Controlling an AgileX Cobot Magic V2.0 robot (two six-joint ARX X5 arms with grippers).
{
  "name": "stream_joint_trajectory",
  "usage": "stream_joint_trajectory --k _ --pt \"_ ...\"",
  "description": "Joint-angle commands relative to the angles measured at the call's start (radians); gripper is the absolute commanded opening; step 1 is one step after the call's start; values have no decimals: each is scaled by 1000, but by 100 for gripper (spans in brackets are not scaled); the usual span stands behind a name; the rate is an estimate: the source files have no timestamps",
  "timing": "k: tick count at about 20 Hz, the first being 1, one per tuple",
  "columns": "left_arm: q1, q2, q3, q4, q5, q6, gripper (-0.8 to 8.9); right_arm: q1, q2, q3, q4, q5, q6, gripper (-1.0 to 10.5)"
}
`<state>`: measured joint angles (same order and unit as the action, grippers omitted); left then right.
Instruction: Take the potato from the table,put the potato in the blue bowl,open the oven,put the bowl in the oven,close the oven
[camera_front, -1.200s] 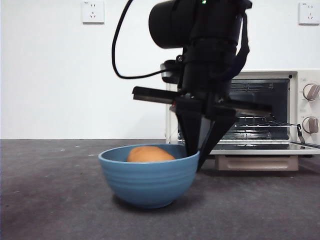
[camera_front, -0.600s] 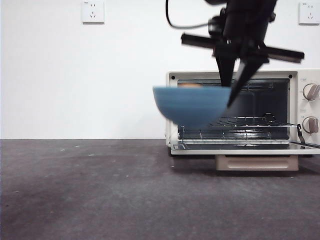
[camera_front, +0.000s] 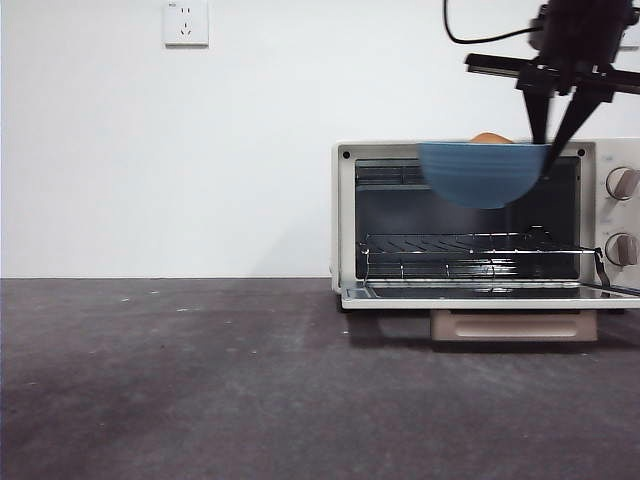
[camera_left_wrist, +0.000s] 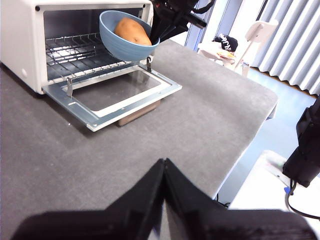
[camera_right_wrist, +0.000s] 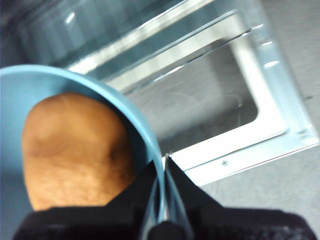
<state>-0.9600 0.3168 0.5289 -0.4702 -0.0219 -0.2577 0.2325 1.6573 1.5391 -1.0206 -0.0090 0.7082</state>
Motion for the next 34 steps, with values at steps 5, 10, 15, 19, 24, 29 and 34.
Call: stream_joint_trajectory --k 5,10,15,19,24,29,34 --pt "4 -2 -2 53 4 2 -8 -53 58 1 24 -3 116 -12" --pt "4 -2 -1 51 4 -9 -8 -64 127 1 49 -28 223 -12" --pt "4 -2 30 49 3 -9 -8 -63 156 1 111 -24 384 -12" --pt "4 -2 71 49 3 -8 -8 -63 156 1 143 -10 499 -12" --pt "4 -2 96 49 -4 3 -8 -62 156 1 183 -17 557 -12" --pt "4 0 96 48 -4 3 -8 -62 156 1 178 5 557 12" --pt "4 0 96 48 -4 2 -8 -62 156 1 185 42 555 195"
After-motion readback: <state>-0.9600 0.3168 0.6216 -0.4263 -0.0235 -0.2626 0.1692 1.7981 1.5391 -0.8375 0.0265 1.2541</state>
